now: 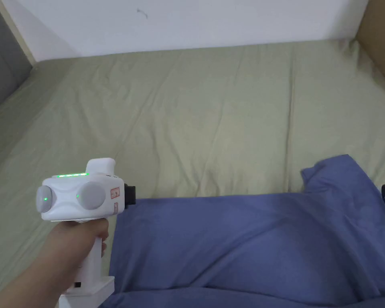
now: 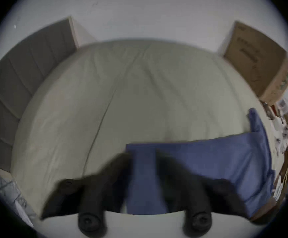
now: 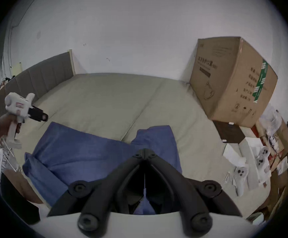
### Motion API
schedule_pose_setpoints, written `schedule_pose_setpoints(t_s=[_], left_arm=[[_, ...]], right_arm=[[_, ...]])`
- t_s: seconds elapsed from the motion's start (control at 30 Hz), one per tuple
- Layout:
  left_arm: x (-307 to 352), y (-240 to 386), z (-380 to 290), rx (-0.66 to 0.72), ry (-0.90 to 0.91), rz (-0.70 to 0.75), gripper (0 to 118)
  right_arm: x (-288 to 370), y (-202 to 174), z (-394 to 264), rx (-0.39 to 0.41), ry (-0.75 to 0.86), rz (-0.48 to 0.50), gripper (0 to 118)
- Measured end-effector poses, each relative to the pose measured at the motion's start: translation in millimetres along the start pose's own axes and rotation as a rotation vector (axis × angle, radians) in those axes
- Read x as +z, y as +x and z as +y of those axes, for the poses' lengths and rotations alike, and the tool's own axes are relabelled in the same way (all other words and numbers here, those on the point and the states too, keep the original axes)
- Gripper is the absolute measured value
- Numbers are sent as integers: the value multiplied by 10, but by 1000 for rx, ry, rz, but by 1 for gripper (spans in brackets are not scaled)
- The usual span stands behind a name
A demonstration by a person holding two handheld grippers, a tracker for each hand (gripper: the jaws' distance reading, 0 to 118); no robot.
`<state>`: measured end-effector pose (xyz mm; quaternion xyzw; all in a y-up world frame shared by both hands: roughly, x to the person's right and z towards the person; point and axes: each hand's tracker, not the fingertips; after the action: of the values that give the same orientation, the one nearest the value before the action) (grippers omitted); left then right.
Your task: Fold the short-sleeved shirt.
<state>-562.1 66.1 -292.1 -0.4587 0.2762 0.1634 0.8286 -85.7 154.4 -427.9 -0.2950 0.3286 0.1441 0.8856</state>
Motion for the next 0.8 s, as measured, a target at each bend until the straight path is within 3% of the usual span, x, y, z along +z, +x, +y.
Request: schedule_pose_setpoints(t_s=[0.07, 0.1, 0.2, 0.27, 0.3, 0.33, 0.37, 0.4, 0.47, 0.53, 0.57, 0.67, 0.7, 0.8], left_arm=[[-306, -51, 18, 44, -82, -25, 100], [-389, -36, -10, 66, -114, -49, 118], [-445, 30, -29, 89, -78, -57, 105], [-384, 122, -79, 76, -104, -33, 67], [-335, 163, -105, 50, -88, 45, 58], [-239, 174, -116, 48, -45, -13, 43], [-371, 95, -154, 23, -21, -19, 14], [-329, 119, -176, -13, -2, -25, 2], [-210, 168, -226, -26, 5, -31, 2], [-92, 174, -256, -31, 12, -65, 2], [-34, 178, -269, -31, 17, -64, 2], [79, 121, -278, -25, 57, -76, 2], [109, 111, -279, -26, 59, -77, 2], [138, 54, -303, -32, 62, -82, 2]], right_arm=[[-107, 18, -91, 4, -37, -13, 0], [-146, 42, -132, -6, -51, -14, 0], [-256, 126, -225, -20, -95, -9, 0], [-330, 176, -237, -9, -116, -10, 0], [-374, 203, -235, -3, -127, -8, 0], [-412, 234, -222, 3, -130, -9, 0], [-457, 272, -207, 7, -131, -8, 0], [-516, 315, -176, 9, -136, -6, 0], [-724, 445, -121, 6, -168, -5, 0], [-1046, 689, -94, -61, -257, 29, 0], [-1196, 788, -63, -107, -293, 32, 6], [-1608, 1002, -2, -185, -352, 28, 104], [-1749, 1057, -11, -193, -394, 42, 114], [-1995, 1151, -135, -225, -437, -35, 111]])
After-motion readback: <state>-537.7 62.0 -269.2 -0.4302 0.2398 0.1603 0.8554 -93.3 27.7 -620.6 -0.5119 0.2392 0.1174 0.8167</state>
